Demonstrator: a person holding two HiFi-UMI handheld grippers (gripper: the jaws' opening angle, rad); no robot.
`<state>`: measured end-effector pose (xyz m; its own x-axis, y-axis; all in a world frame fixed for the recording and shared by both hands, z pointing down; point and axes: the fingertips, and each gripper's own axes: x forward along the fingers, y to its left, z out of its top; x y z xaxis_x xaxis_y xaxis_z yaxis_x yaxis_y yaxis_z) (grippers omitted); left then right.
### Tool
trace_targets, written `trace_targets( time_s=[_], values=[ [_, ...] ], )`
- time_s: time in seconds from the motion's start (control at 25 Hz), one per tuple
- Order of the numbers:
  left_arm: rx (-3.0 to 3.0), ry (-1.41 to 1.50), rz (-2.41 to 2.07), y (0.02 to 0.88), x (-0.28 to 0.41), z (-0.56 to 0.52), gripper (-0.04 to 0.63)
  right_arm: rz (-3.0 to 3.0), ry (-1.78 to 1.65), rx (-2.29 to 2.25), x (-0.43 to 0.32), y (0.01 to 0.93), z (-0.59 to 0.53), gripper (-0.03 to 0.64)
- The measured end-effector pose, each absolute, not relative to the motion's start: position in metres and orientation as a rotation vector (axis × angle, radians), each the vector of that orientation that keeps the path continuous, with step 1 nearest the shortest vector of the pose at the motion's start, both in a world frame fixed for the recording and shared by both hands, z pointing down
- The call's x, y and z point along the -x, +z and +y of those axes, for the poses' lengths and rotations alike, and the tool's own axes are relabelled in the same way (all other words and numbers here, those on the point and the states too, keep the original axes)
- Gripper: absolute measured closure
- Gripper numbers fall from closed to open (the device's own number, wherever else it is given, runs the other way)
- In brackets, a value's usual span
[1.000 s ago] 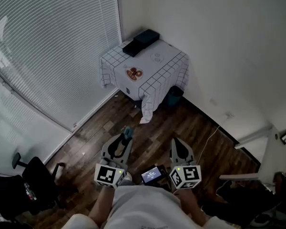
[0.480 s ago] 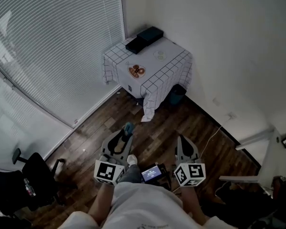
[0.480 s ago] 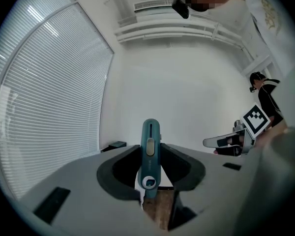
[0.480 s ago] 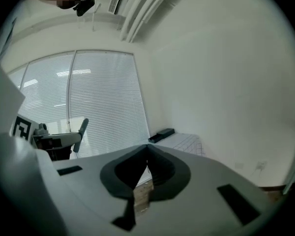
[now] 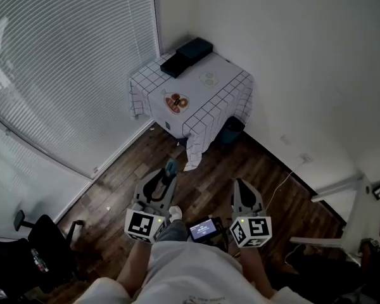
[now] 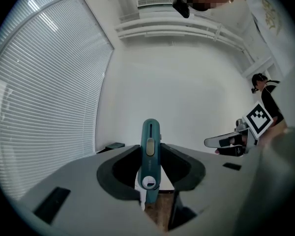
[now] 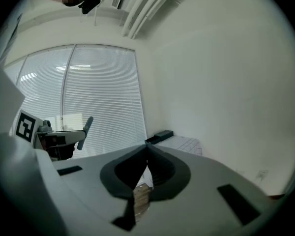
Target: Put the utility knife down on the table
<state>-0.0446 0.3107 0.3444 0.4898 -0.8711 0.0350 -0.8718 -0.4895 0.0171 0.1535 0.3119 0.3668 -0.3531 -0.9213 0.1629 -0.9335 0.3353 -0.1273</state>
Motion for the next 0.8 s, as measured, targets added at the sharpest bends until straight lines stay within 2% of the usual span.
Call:
trace_targets(
  time_s=[0.8],
  values=[
    [-2.680, 0.052, -1.518, 0.350, 0.096, 0.158, 0.460, -2.472, 0.302, -1.813, -0.109, 0.365, 0.171, 0.609]
  ],
)
